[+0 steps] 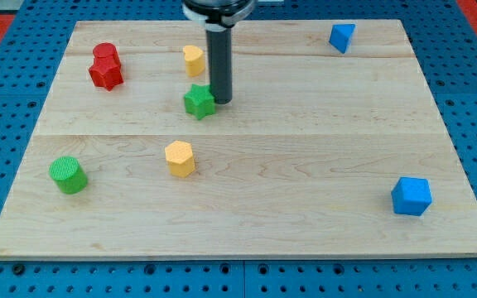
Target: Push the green star to the red star
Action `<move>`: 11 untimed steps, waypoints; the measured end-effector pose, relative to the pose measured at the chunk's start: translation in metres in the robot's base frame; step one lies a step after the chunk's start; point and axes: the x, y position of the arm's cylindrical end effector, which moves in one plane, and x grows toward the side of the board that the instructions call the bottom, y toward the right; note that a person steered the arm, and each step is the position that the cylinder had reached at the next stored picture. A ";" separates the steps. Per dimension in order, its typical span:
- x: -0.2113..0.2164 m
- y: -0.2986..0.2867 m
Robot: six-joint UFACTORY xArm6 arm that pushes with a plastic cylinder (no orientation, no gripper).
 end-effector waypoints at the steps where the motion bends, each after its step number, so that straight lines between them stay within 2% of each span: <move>1: 0.030 0.008; 3: 0.022 -0.036; 6: -0.012 -0.002; 7: -0.007 -0.013; 8: 0.009 -0.056; 10: 0.002 -0.044; 11: -0.021 -0.038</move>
